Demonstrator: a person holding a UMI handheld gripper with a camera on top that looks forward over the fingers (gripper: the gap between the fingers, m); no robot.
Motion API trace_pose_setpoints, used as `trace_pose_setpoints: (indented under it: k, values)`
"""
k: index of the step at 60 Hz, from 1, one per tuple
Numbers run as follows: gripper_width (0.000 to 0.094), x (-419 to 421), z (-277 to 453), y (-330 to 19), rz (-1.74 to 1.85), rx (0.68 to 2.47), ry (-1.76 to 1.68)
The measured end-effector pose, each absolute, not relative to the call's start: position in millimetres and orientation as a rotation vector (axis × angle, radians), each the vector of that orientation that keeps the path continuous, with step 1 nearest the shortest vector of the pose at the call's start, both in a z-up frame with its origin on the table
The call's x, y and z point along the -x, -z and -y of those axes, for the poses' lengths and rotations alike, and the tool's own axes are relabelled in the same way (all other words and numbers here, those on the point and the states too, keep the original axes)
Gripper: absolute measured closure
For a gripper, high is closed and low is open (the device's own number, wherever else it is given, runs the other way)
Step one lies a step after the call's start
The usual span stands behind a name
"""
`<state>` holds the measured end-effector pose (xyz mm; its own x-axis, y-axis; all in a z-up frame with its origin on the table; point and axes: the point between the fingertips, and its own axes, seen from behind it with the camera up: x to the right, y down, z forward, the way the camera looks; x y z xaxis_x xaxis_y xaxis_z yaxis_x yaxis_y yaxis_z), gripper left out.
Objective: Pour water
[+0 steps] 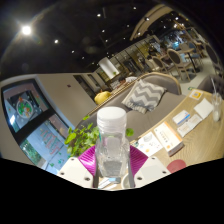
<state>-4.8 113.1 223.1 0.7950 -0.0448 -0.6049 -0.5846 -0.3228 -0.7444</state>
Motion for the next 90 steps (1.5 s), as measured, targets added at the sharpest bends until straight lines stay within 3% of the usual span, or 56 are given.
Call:
trace_pose_setpoints:
  k: [5, 14, 25, 38, 51, 53, 57, 60, 71, 90]
  values:
    - [0.0525, -36.7, -109.5, -212.4, -0.328, 1.867, -0.306]
    - [0.0525, -89.2, -102.3, -163.8, -0.149, 1.931, -0.007]
    - [0.0525, -105.5, -98.5, -92.5, -0.107, 2.026, 0.014]
    - [0.0513, -116.7, -81.9, -36.5, -0.078, 2.097, 0.023]
    - [0.0420, -117.4, -80.8, -33.3, -0.058, 2.088, 0.039]
    - [0.0345, -118.0, -77.6, -26.6, -0.053, 2.122, 0.046]
    - [0.0062, -118.2, -70.0, -22.3, -0.056, 2.165, 0.052]
    - [0.0098, -119.4, -62.2, -25.5, -0.076, 2.178, 0.057]
    - [0.0077, -112.1, -14.1, -53.4, -0.115, 2.233, 0.062]
    - [0.0080, -70.2, 139.6, -134.1, -0.129, 2.312, 0.070]
